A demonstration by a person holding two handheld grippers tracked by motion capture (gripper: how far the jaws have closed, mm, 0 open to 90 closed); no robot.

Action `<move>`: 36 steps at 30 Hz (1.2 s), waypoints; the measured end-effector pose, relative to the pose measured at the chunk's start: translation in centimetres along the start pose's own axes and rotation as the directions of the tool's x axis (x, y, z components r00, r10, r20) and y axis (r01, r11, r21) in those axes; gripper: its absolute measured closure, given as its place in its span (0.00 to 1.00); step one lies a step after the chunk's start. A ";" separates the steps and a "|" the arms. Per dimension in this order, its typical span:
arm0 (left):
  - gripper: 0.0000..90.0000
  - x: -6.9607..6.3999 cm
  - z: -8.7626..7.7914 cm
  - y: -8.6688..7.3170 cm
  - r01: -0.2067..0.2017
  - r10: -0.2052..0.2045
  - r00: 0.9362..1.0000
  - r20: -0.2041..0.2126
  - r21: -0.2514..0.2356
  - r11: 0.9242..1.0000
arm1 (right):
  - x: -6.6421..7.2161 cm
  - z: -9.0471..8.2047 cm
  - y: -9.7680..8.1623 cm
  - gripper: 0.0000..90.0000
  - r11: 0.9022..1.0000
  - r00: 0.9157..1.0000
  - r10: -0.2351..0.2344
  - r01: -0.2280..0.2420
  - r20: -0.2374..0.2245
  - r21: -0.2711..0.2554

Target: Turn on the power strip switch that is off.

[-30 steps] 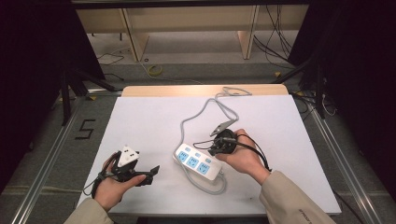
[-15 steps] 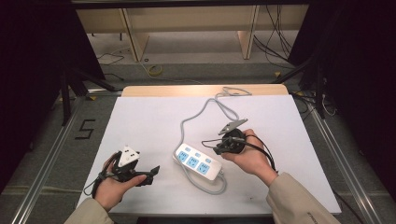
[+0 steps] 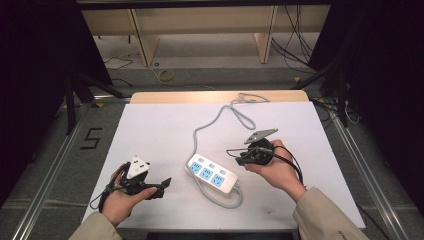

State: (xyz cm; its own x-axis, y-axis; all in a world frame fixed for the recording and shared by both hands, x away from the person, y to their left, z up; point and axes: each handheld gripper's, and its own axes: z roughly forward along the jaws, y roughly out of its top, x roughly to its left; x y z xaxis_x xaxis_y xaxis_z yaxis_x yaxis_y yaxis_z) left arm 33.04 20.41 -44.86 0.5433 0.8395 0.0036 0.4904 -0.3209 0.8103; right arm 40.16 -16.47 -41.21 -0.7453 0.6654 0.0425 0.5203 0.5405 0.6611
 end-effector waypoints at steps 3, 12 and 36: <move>0.10 0.0 0.0 0.0 -0.003 0.003 1.000 0.001 0.003 1.000 | 0.0 -0.2 -0.2 0.76 1.000 1.000 0.009 -0.009 -0.004 -0.008; 0.10 0.0 0.0 0.0 -0.006 0.006 1.000 0.002 0.009 1.000 | -0.7 -1.1 -1.2 0.69 0.999 1.000 0.026 -0.026 0.011 -0.042; 0.10 0.1 0.0 -0.1 0.001 -0.001 1.000 0.000 0.009 1.000 | -2.5 -3.8 -4.0 0.52 0.987 0.998 0.054 -0.048 0.035 -0.154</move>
State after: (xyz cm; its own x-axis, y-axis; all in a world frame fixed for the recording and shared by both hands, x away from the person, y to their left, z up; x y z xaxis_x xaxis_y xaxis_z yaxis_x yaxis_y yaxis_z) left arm 33.06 20.46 -44.93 0.5429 0.8398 0.0033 0.4967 -0.3243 0.8051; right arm 38.37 -22.28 -41.14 -0.7011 0.7112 0.0516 0.4851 0.4226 0.7656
